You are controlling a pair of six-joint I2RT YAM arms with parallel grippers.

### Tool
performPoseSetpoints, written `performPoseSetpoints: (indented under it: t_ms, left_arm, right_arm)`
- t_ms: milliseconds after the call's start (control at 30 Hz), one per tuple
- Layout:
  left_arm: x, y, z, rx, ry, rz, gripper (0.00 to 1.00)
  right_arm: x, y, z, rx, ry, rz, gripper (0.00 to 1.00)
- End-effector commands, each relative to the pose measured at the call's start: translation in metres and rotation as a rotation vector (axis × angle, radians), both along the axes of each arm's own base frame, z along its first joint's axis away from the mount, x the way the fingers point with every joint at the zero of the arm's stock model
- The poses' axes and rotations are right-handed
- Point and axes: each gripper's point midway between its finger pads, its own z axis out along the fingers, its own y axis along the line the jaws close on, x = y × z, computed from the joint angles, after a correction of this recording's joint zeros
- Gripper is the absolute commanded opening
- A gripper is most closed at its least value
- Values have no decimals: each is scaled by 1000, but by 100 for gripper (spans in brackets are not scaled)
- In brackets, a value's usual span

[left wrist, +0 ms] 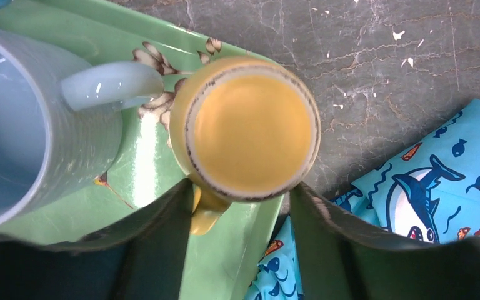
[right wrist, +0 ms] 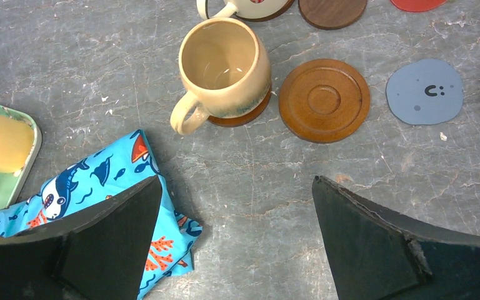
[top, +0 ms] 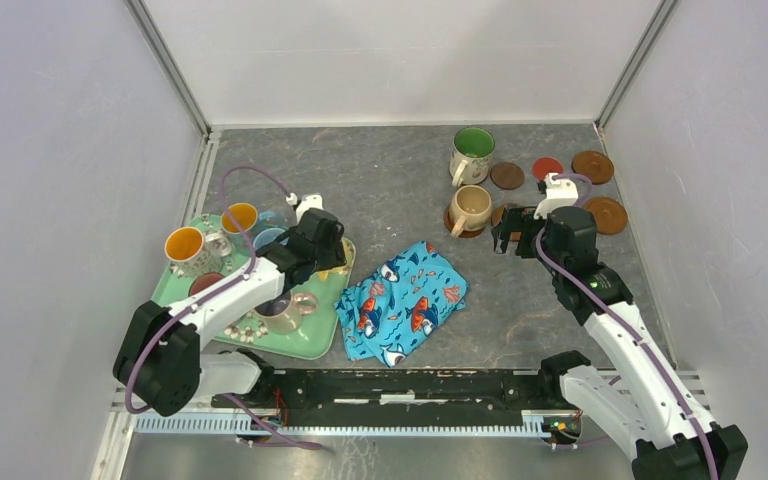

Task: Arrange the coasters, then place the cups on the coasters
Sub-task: Pick up the cup from the tray.

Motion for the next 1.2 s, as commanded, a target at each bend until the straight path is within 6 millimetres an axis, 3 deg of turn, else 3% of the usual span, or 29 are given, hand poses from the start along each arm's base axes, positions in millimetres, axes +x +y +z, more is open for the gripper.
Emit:
performPoseSetpoints:
  t_ms: [0,167,433,600,733,933,1167]
  left_arm:
    - [-12,-7,-7,-11,34,-56,58]
    - [-13,-14,-8,-10,39,-74,42]
    - [-10,-7,-13,25,45,-34,26]
    - [-4,-12,-6,3,27,-19,2]
    - [5,-18,25,-64,-59,-10,2]
    - [17,-33,93,-235,-243,-11,2]
    - [20,-60,167,-459,-408,-91,2]
  right_arm:
    - [4,3,8,9,-38,7,98]
    - [3,2,6,10,-36,6,98]
    - [2,3,6,16,-37,9,98]
    - [1,6,6,28,-37,24,98]
    - [1,19,10,76,-43,72,98]
    - [-2,52,20,224,-66,207,98]
    - [-6,73,37,324,-107,300,98]
